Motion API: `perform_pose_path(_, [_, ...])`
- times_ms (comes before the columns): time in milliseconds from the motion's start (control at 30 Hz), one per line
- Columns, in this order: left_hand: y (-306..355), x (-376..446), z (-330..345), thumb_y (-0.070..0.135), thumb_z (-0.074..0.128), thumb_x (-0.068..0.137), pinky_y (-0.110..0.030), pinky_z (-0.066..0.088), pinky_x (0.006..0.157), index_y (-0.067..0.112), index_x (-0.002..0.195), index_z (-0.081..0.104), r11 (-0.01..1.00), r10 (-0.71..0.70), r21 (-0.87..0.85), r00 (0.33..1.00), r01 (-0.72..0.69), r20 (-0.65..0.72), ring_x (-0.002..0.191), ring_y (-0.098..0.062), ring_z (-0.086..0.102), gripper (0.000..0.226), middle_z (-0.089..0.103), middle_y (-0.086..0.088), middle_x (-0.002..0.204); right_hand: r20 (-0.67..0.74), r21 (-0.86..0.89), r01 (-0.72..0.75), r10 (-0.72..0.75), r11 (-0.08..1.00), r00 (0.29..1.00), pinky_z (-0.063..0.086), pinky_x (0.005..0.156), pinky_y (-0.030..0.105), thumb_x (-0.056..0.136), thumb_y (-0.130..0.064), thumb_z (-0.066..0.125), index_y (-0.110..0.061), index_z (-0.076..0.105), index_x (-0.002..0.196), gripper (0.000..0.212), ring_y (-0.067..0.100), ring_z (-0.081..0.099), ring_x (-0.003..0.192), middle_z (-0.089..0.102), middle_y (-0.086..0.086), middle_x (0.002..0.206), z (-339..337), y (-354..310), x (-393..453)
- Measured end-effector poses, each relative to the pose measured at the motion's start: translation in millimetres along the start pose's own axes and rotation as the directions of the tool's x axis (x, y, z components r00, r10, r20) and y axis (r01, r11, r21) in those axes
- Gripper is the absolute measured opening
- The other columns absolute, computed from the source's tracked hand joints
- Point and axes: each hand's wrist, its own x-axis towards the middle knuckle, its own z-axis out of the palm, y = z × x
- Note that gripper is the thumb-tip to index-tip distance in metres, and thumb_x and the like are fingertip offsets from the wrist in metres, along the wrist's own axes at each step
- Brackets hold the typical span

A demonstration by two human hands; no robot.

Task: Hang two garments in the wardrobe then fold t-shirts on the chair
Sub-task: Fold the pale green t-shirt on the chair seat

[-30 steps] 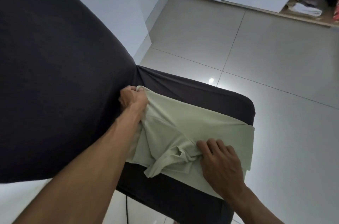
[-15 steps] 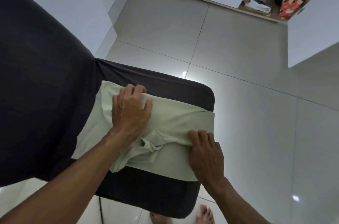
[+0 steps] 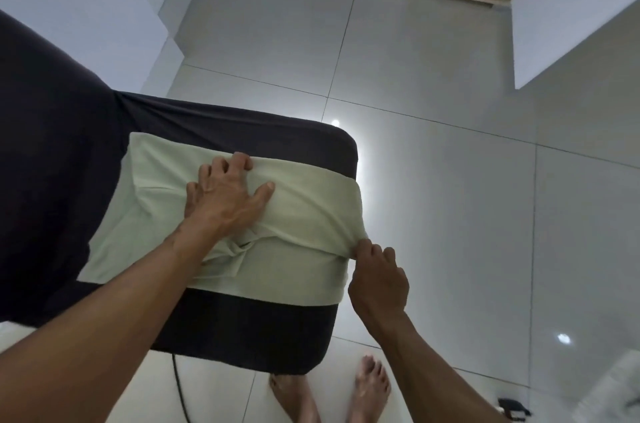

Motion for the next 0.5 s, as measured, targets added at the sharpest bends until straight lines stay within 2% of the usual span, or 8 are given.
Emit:
perform_pose_path(67, [1.6, -2.4, 1.1, 0.067, 0.049, 0.087, -0.048, 0.036, 0.097, 0.03, 0.125, 0.04, 1.0, 0.007, 0.03, 1.0, -0.006, -0.008, 0.12, -0.029, 0.04, 0.054, 0.044, -0.004, 0.125, 0.101, -0.007, -0.03, 0.03, 1.0, 0.994, 0.037, 0.064, 0.034, 0.079, -0.002, 0.056, -0.015, 0.049, 0.111, 0.035, 0.026, 0.053, 0.099, 0.058, 0.001, 0.101, -3.8, -1.5, 3.7])
perform_pose_path(133, [2.1, -11.4, 2.4, 0.067, 0.052, 0.085, -0.047, 0.04, 0.093, 0.025, 0.123, 0.045, 0.989, 0.113, 0.106, 0.989, -0.102, -0.101, 0.113, -0.028, 0.044, 0.058, 0.046, -0.005, 0.12, 0.054, 0.064, -0.013, 0.01, 0.998, 0.998, 0.041, 0.06, 0.035, 0.072, -0.003, 0.058, -0.013, 0.048, 0.114, 0.044, 0.028, 0.052, 0.093, 0.054, 0.005, 0.103, -11.4, -8.7, 2.9])
perform_pose_path(167, [1.6, -18.6, 3.2, 0.067, 0.055, 0.084, -0.046, 0.042, 0.089, 0.022, 0.12, 0.049, 0.966, 0.235, 0.149, 0.958, -0.211, -0.162, 0.108, -0.027, 0.046, 0.058, 0.048, -0.004, 0.116, -0.003, 0.096, 0.03, -0.03, 0.995, 1.0, 0.042, 0.056, 0.035, 0.067, -0.002, 0.061, -0.012, 0.05, 0.113, 0.049, 0.029, 0.053, 0.086, 0.055, 0.006, 0.1, -13.7, -13.2, 1.5])
perform_pose_path(233, [1.6, -35.4, 4.0, 0.066, 0.058, 0.08, -0.042, 0.043, 0.087, 0.02, 0.111, 0.057, 0.85, 0.515, 0.229, 0.839, -0.474, -0.176, 0.102, -0.025, 0.049, 0.055, 0.052, -0.002, 0.109, -0.114, 0.07, 0.17, -0.161, 0.983, 0.98, 0.039, 0.051, 0.033, 0.058, -0.001, 0.063, -0.012, 0.053, 0.106, 0.05, 0.03, 0.054, 0.074, 0.057, 0.007, 0.09, -12.8, -16.5, 0.7])
perform_pose_path(300, [4.5, -47.6, 9.8, 0.06, 0.057, 0.077, -0.041, 0.042, 0.089, 0.021, 0.101, 0.063, 0.699, 0.683, 0.332, 0.729, -0.633, -0.047, 0.098, -0.024, 0.053, 0.046, 0.056, -0.001, 0.103, -0.151, 0.008, 0.276, -0.271, 0.961, 0.951, 0.033, 0.049, 0.031, 0.058, 0.001, 0.065, -0.013, 0.054, 0.097, 0.043, 0.03, 0.054, 0.068, 0.058, 0.005, 0.081, -16.4, -16.0, 2.5])
perform_pose_path(367, [6.8, -52.8, 20.8, 0.047, 0.055, 0.082, -0.043, 0.043, 0.09, 0.019, 0.094, 0.065, 0.618, 0.728, 0.407, 0.685, -0.672, 0.026, 0.093, -0.024, 0.056, 0.032, 0.061, -0.001, 0.097, -0.166, -0.032, 0.312, -0.313, 0.949, 0.935, 0.031, 0.047, 0.03, 0.06, 0.004, 0.068, -0.012, 0.057, 0.09, 0.035, 0.029, 0.054, 0.063, 0.058, 0.005, 0.075, -21.2, -16.1, 8.1])
perform_pose_path(500, [3.2, -57.0, 28.6, 0.025, 0.054, 0.089, -0.043, 0.045, 0.086, 0.014, 0.085, 0.066, 0.611, 0.755, 0.459, 0.648, -0.645, -0.094, 0.084, -0.024, 0.058, 0.017, 0.063, -0.003, 0.085, -0.211, -0.055, 0.311, -0.315, 0.949, 0.925, 0.031, 0.046, 0.029, 0.065, 0.005, 0.065, -0.01, 0.06, 0.085, 0.025, 0.028, 0.054, 0.061, 0.059, 0.007, 0.074, -26.0, -16.7, 12.5])
